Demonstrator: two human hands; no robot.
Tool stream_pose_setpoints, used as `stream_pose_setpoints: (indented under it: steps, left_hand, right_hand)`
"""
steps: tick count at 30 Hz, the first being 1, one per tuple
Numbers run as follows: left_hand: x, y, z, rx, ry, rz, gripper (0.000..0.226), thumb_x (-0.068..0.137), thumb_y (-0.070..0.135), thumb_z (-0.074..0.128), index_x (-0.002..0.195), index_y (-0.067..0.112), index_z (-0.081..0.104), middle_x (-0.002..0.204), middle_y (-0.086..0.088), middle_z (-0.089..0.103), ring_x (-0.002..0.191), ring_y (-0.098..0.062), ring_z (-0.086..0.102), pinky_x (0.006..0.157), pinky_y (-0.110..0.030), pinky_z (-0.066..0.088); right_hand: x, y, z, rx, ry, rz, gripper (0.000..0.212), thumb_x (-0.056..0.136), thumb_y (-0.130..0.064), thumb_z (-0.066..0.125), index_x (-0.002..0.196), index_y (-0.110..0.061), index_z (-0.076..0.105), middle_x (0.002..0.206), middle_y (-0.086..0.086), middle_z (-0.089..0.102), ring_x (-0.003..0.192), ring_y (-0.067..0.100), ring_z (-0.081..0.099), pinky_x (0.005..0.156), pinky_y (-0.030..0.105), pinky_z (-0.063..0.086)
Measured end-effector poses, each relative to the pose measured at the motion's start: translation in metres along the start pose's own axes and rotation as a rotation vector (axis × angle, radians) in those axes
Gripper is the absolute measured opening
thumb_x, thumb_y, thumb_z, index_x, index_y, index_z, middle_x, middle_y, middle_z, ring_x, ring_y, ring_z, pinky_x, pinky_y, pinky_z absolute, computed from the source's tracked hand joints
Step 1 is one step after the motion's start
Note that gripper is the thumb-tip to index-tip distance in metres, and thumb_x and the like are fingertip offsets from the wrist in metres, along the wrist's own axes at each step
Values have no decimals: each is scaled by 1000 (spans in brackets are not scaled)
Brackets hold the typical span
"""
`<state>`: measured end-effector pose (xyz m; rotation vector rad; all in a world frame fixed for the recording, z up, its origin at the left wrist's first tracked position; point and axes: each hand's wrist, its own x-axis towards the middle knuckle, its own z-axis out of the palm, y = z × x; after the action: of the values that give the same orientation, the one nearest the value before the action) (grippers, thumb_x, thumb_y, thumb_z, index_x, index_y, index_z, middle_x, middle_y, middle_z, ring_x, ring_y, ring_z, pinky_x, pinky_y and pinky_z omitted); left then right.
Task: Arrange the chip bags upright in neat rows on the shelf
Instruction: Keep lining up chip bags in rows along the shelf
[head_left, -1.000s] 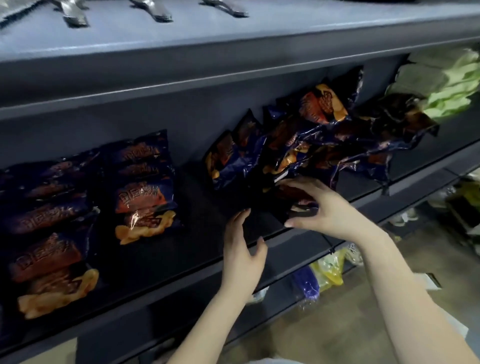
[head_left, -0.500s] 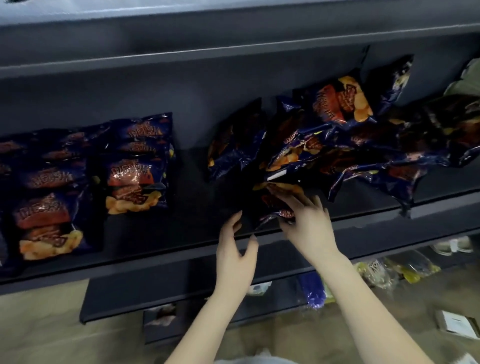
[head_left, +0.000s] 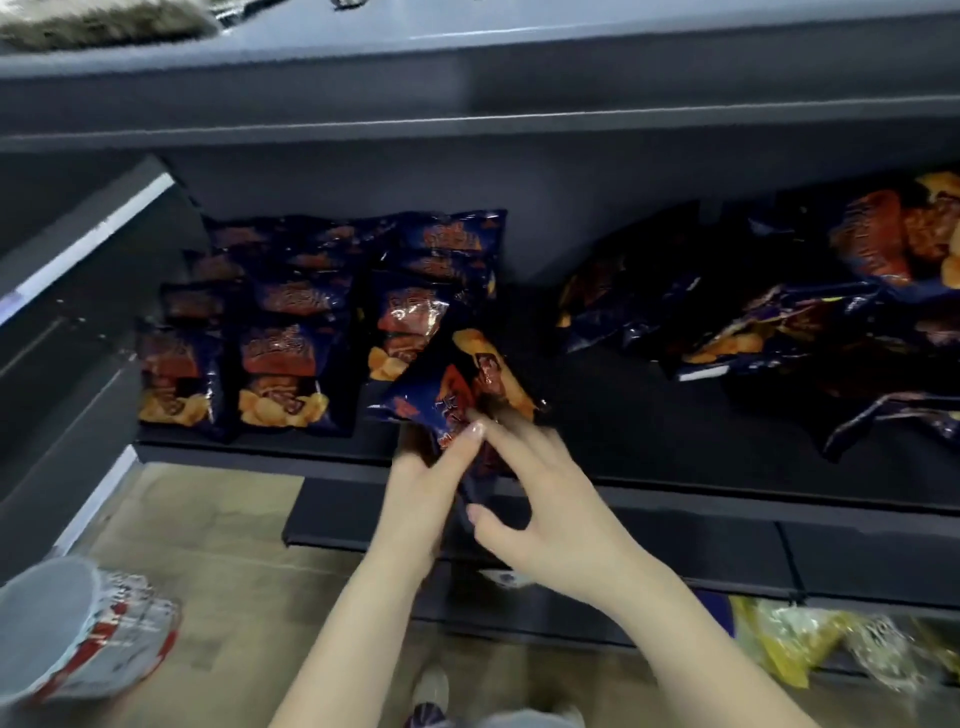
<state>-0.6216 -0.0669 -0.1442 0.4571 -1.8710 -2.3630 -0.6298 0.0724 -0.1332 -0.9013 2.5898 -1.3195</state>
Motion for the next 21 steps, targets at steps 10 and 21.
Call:
stream_pose_setpoints:
  steps: [10, 21]
  left_hand:
    - [34, 45, -100, 288, -467, -450, 52, 66, 30, 76, 112, 10, 62, 105, -15, 70, 97, -31, 67, 84, -39, 52]
    - [48, 52, -121, 496, -554, -260, 46, 73, 46, 74, 111, 27, 56, 102, 11, 71, 95, -3, 66, 73, -16, 51]
  right_hand:
    - [51, -7, -23, 16, 76, 22, 52, 80, -37, 70, 130, -33, 53, 131, -19, 52, 122, -5, 43, 100, 12, 36]
    - [69, 6, 18, 298, -359, 251, 33, 74, -25, 79, 96, -41, 60, 95, -26, 69, 92, -6, 64, 76, 10, 49]
